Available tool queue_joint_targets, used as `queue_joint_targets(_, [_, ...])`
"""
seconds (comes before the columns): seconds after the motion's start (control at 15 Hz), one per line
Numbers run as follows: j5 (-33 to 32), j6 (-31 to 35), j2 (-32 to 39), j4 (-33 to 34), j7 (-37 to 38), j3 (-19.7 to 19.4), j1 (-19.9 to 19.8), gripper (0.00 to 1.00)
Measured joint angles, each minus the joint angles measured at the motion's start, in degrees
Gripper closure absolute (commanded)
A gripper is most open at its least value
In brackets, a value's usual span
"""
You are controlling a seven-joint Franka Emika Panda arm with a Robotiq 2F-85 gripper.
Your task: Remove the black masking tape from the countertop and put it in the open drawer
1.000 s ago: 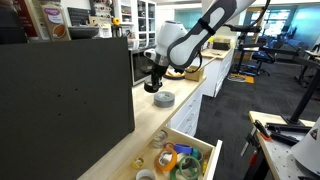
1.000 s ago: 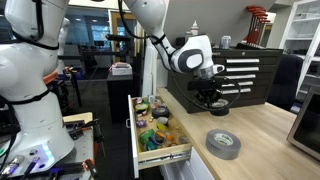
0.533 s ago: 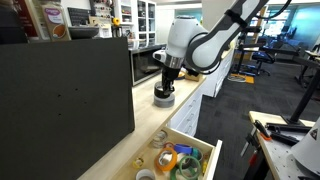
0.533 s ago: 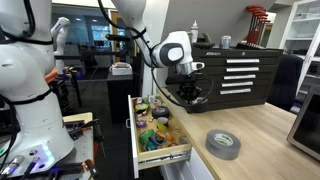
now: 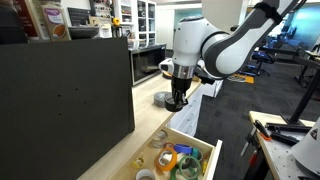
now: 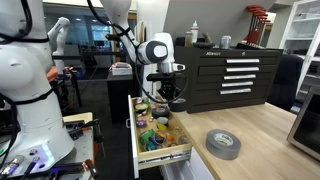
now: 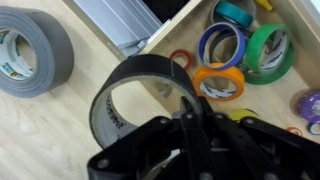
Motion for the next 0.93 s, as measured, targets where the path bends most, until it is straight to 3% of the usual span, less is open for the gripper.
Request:
queue_joint_targets(0.53, [10.9, -4.1, 2.2, 0.1, -0.2, 2.7, 0.5, 0.97])
queue_joint_targets(0.93, [14.1, -4.2, 8.6, 2.5, -0.2, 2.7, 0.1, 0.97])
